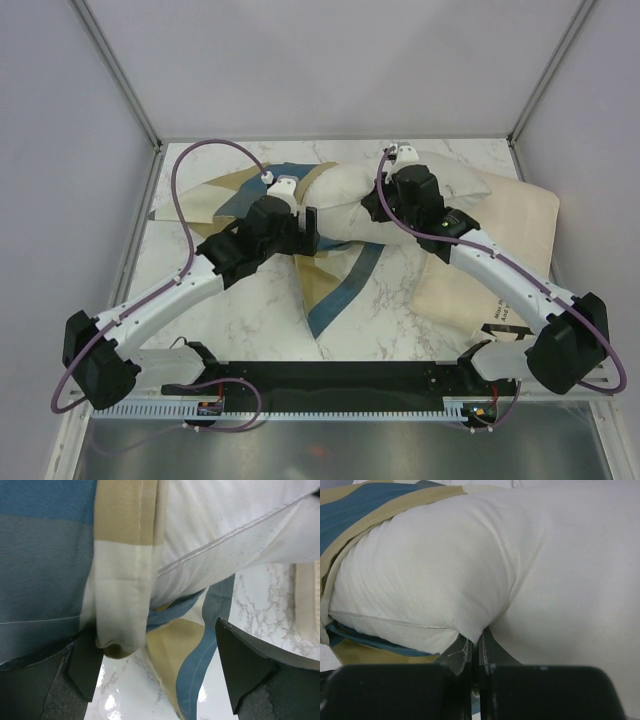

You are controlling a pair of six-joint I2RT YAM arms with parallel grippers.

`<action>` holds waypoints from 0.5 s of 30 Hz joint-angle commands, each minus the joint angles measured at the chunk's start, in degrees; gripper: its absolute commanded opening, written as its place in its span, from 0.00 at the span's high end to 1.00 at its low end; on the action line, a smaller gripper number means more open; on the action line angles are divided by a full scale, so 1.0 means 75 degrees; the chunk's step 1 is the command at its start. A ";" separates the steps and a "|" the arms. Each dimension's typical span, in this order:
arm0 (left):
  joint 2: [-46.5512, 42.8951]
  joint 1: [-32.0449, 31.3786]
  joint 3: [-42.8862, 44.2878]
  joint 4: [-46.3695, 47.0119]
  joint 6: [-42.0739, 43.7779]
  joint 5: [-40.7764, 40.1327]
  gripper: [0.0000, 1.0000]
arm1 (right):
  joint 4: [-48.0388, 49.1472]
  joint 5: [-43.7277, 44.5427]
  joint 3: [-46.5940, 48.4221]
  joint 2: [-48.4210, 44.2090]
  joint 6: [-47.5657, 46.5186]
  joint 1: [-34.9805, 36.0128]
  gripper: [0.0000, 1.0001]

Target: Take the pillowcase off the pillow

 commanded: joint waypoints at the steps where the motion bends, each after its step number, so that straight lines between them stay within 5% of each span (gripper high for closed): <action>1: 0.0251 -0.0198 0.0043 0.0142 -0.0203 -0.1324 0.04 | 0.0547 0.0045 0.0117 -0.0457 0.0251 0.0354 1.00; 6: 0.0439 -0.0222 -0.0050 0.0340 0.0159 -0.2848 0.12 | 0.0547 0.0150 -0.0234 -0.0784 0.0298 0.0566 1.00; 10: 0.0463 -0.0187 -0.0250 0.0552 0.0547 -0.3716 0.74 | 0.0559 0.0197 -0.0621 -0.1183 0.0333 0.0578 1.00; 13: 0.0370 0.0000 -0.0379 0.0576 0.0769 -0.4103 0.98 | 0.0489 0.0279 -0.0820 -0.1511 0.0286 0.0578 1.00; 15: 0.0183 0.0199 -0.0531 0.0588 0.0851 -0.3987 0.98 | 0.0372 0.0559 -0.0879 -0.1733 0.0216 0.0590 1.00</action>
